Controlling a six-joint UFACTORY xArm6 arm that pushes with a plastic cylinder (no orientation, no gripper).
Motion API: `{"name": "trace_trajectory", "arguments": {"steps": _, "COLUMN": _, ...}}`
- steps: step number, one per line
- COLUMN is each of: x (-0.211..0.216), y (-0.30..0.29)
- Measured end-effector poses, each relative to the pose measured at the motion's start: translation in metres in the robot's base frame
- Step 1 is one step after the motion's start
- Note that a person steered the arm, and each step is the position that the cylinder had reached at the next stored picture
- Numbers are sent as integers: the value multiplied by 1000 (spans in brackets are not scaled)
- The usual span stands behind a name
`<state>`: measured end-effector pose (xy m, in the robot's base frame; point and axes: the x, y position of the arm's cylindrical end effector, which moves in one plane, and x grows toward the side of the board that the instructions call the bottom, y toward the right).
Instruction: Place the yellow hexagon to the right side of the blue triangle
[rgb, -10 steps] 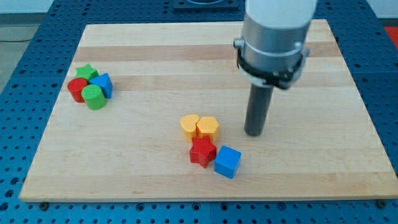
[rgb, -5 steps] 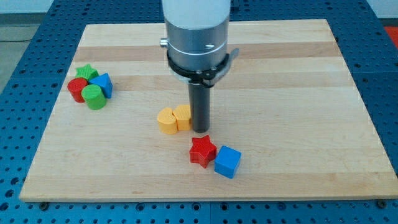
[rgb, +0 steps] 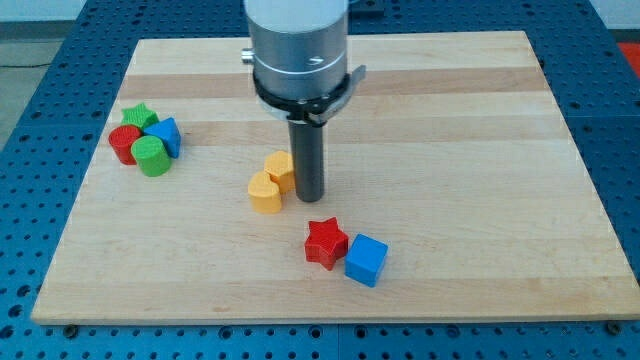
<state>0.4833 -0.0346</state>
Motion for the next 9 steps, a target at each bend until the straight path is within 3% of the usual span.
{"name": "trace_trajectory", "arguments": {"steps": 2, "x": -26, "y": -39}}
{"name": "trace_trajectory", "arguments": {"steps": 6, "x": -103, "y": -43}}
{"name": "trace_trajectory", "arguments": {"steps": 9, "x": -105, "y": -76}}
